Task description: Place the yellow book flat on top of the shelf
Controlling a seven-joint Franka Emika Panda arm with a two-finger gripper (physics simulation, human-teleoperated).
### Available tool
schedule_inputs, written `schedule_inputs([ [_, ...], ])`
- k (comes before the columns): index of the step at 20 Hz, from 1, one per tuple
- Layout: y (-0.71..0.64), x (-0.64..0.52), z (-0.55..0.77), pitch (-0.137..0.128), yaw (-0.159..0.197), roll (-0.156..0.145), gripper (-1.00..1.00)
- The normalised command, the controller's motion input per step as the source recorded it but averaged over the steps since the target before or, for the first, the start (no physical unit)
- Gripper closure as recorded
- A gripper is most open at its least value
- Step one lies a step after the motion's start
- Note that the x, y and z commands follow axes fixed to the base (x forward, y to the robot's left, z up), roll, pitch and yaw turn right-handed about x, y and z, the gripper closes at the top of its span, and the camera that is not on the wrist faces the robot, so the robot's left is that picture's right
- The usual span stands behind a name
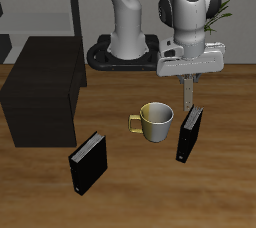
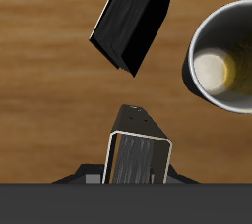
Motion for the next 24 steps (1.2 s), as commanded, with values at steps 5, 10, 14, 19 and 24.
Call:
schedule_inputs([
  [5,-0.14,-0.11,0.52,-0.031,0.036,0.011,1.0],
  [10,-0.22,-0.03,0.42,-0.005,0.03,0.016,1.0],
  [14,-0.31,-0.13,0.66,-0.085,0.08,-0.038,1.0],
  [19,-0.25,-0.11,0.52,-0.103,0.102,-0.053,1.0],
  [24,-0.51,0.0,0.47,-0.088,0.057,-0.099,1.0],
])
